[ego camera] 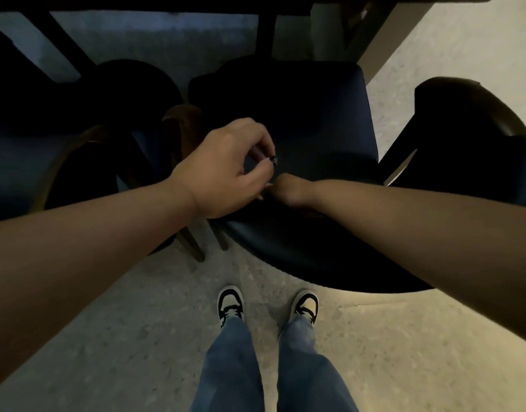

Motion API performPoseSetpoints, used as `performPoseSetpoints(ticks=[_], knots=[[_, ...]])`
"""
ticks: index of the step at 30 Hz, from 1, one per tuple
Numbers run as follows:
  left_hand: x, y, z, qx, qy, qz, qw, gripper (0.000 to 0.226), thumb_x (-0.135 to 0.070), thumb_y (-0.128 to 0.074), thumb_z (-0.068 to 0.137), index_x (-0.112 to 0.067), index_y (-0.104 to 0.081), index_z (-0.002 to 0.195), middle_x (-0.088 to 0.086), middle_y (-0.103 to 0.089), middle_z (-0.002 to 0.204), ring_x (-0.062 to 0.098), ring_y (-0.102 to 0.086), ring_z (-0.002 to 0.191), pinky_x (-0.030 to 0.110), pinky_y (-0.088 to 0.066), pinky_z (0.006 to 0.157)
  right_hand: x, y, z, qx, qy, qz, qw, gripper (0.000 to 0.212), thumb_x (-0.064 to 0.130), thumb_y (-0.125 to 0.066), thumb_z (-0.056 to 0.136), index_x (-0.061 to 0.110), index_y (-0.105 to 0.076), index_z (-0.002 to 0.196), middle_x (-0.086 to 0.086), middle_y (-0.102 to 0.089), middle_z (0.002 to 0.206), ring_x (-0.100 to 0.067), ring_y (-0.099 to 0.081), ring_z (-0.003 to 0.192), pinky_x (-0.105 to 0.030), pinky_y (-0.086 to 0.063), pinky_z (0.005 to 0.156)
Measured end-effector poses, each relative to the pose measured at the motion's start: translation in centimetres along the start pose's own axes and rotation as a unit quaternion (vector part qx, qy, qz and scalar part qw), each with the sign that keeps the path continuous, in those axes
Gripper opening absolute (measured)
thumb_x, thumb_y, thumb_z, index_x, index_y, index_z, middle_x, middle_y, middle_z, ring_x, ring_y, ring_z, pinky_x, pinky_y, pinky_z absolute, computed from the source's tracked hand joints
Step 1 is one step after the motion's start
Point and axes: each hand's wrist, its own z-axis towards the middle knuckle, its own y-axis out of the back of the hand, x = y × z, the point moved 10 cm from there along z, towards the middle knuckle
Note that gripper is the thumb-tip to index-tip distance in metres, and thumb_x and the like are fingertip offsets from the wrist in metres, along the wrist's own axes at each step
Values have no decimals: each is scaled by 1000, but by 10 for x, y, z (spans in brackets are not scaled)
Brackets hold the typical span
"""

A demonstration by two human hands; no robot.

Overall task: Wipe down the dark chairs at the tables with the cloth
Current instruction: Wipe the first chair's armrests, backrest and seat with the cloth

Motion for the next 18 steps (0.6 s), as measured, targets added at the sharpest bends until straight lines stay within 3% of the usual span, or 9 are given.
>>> performPoseSetpoints(ticks=[2, 3, 5, 7, 9, 11, 13, 16, 18], knots=[[3, 2, -1, -16, 8, -19, 1000, 16, -29, -52, 86, -27, -54, 102, -7, -57, 102, 2, -59, 94, 15, -50, 70, 27, -4, 5, -3, 7, 104, 995, 36, 14, -43, 100, -1, -50, 132, -19, -53, 133, -29, -51, 122, -30, -39, 101], [5, 3, -2, -23, 17, -36, 999, 21, -27, -53, 87, -28, -51, 107, -6, -56, 106, 4, -59, 98, 17, -52, 74, 39, -3, 2, -12, 23, 142, 990, 36, 8, -42, 100, -3, -47, 133, -20, -48, 138, -29, -44, 130, -27, -34, 105], [7, 5, -3, -36, 24, -49, 998, 32, -26, -54, 87, -28, -46, 118, -3, -52, 118, 7, -56, 110, 22, -51, 85, 61, 6, -16, -23, 94, 197, 976, 29, 2, -39, 99, -7, -54, 122, -23, -57, 126, -23, -52, 123, -23, -37, 97], [6, 7, -3, -43, 19, -41, 998, 41, -27, -53, 87, -21, -44, 127, -1, -46, 127, 7, -50, 119, 21, -46, 92, 74, 20, -45, -39, 171, 220, 960, 24, -1, -39, 98, -2, -63, 101, -8, -65, 93, 0, -63, 91, -13, -47, 78], [4, 9, -3, -46, 12, -32, 998, 45, -26, -52, 88, -12, -44, 131, 3, -43, 132, 9, -46, 121, 15, -40, 95, 77, 24, -72, -42, 227, 133, 964, 24, 4, -43, 98, 11, -63, 86, 6, -58, 77, 2, -56, 70, -14, -43, 67], [2, 9, -3, -44, 13, -23, 999, 45, -25, -51, 89, -9, -45, 131, 5, -41, 134, 10, -45, 121, 9, -35, 95, 70, 22, -101, -47, 246, 15, 968, 30, 12, -47, 97, 25, -48, 70, 8, -51, 67, -4, -46, 59, -21, -34, 62], [1, 6, -1, -25, 18, -13, 999, 42, -24, -52, 91, -11, -45, 131, 3, -40, 135, 8, -44, 121, 6, -34, 93, 59, 22, -132, -58, 272, -55, 959, 27, 15, -48, 97, 31, -43, 76, 7, -51, 75, -10, -45, 65, -20, -32, 66], [0, -6, -2, 32, 20, 26, 999, 43, -23, -56, 93, -18, -43, 134, -3, -39, 136, 4, -45, 120, 6, -38, 89, 23, 27, -164, -56, 260, -100, 959, 16, 21, -46, 98, 23, -58, 108, 8, -53, 92, -4, -48, 79, -19, -35, 73], [2, -10, -5, 45, 42, 60, 996, 49, -26, -56, 92, -23, -38, 137, -4, -42, 135, 5, -50, 115, 17, -46, 82, -8, 38, -169, -39, 224, -139, 964, 18, 24, -46, 98, 16, -60, 105, 8, -55, 90, -6, -52, 78, -24, -39, 76]])
